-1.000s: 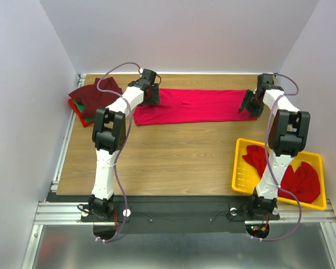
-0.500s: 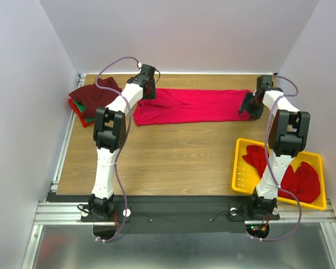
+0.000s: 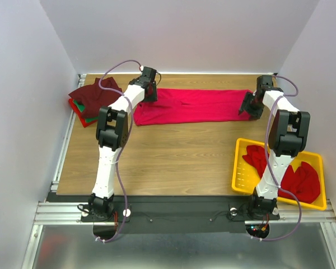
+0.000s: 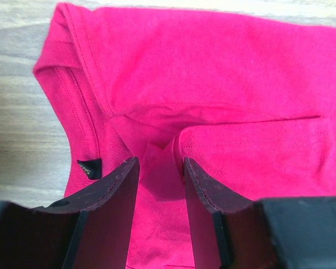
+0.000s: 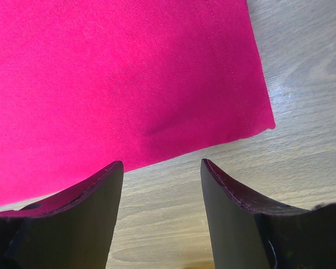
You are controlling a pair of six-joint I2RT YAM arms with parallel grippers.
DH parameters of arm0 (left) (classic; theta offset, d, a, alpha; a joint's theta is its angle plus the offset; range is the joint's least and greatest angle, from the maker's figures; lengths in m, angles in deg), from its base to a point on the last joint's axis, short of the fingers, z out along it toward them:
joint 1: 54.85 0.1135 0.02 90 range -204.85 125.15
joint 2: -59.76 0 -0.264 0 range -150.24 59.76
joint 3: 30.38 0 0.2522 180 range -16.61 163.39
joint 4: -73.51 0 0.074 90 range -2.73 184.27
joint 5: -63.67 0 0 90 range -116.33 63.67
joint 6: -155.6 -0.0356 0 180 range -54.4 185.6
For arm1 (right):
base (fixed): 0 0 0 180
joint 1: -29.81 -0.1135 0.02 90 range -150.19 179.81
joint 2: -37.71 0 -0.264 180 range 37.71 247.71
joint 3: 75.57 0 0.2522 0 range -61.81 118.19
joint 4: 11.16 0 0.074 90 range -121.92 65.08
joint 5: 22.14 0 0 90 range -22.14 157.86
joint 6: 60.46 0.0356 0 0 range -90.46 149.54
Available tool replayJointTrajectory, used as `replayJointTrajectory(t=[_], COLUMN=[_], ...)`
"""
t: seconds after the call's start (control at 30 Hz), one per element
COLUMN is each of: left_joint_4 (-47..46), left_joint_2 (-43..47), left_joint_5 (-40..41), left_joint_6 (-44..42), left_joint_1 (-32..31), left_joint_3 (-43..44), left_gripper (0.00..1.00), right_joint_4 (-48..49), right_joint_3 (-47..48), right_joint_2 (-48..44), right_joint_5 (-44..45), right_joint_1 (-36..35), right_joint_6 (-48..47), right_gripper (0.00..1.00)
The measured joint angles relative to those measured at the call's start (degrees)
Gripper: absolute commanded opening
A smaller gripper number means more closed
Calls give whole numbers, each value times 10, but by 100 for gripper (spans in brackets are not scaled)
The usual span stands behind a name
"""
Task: Fold and stack the t-shirts
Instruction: Fold the tshirt
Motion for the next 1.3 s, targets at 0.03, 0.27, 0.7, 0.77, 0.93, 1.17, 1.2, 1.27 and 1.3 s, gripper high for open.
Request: replayJointTrajectory(t=[0.03, 0.27, 0.7, 0.77, 0.93, 1.17, 1.2, 1.27, 1.3], left_joint_4=[-3, 1, 22, 20, 11, 12, 13, 17, 21], left_joint_2=[1, 2, -7, -17, -22, -42, -46, -51, -51], left_joint_5=[-1, -10, -5, -5, -7, 1, 7, 20, 29], left_joint_6=[0, -2, -6, -5, -2, 4, 6, 8, 8], left_joint_1=[0, 0, 2, 4, 9, 15, 16, 19, 20], left_joint_3=[-7, -30, 18, 52, 93, 119, 119, 119, 119], left_gripper=[48, 29, 11, 11, 26, 94, 99, 99, 99], right_joint_4=[0, 0, 0, 0, 0, -2, -2, -2, -2], right_joint_3=[0, 0, 0, 0, 0, 31, 40, 54, 59], right_joint_2=[0, 0, 0, 0, 0, 1, 1, 1, 1], right_joint_5=[0, 0, 0, 0, 5, 7, 7, 7, 7], right_joint_1=[0, 0, 0, 0, 0, 0, 0, 0, 0], right_joint_6=[0, 0, 0, 0, 0, 0, 0, 0, 0], right_gripper=[63, 63, 63, 63, 63, 63, 63, 63, 63])
